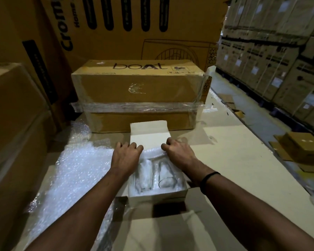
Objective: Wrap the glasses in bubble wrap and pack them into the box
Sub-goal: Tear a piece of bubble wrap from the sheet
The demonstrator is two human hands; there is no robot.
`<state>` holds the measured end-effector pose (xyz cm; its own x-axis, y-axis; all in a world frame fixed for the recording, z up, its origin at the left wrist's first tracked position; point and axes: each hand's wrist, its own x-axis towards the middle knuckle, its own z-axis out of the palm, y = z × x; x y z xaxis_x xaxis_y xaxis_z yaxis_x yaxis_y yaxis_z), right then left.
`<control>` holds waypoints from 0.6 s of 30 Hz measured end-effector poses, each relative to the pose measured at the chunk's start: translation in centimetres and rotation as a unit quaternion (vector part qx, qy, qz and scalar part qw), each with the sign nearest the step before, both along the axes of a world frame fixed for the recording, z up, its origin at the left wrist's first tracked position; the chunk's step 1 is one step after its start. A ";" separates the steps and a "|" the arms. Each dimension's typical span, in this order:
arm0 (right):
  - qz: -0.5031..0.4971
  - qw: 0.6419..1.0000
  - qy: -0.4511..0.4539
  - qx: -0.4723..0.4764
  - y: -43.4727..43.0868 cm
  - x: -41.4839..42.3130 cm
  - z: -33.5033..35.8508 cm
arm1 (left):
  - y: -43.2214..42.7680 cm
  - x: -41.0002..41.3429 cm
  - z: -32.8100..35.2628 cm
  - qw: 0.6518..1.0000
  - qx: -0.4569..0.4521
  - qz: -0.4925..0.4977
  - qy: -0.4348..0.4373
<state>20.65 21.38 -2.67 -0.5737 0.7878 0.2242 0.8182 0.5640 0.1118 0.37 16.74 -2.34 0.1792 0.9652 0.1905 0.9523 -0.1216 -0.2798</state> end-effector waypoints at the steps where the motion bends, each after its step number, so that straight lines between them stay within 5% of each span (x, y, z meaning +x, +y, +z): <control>1: 0.011 1.000 -0.004 0.001 -0.1 0.1 0.0 | 0.2 0.0 -0.1 1.000 -0.015 -0.009 0.002; 6: 0.054 0.996 -0.052 0.045 -0.4 0.8 -0.4 | 0.3 -0.1 -0.4 0.996 -0.077 -0.010 0.033; 12: 0.025 0.994 -0.106 -0.020 -0.9 0.9 -0.4 | -0.5 1.0 0.4 0.993 -0.114 0.017 0.035; 18: 0.006 0.993 -0.110 -0.041 -1.2 1.9 2.8 | -1.4 0.0 0.5 0.997 -0.064 0.017 -0.039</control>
<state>22.52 20.14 0.10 -0.6118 0.7905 0.0281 0.7718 0.5889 0.2397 0.35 15.29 -1.83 0.1352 0.9878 0.0768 0.9750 -0.1188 -0.1879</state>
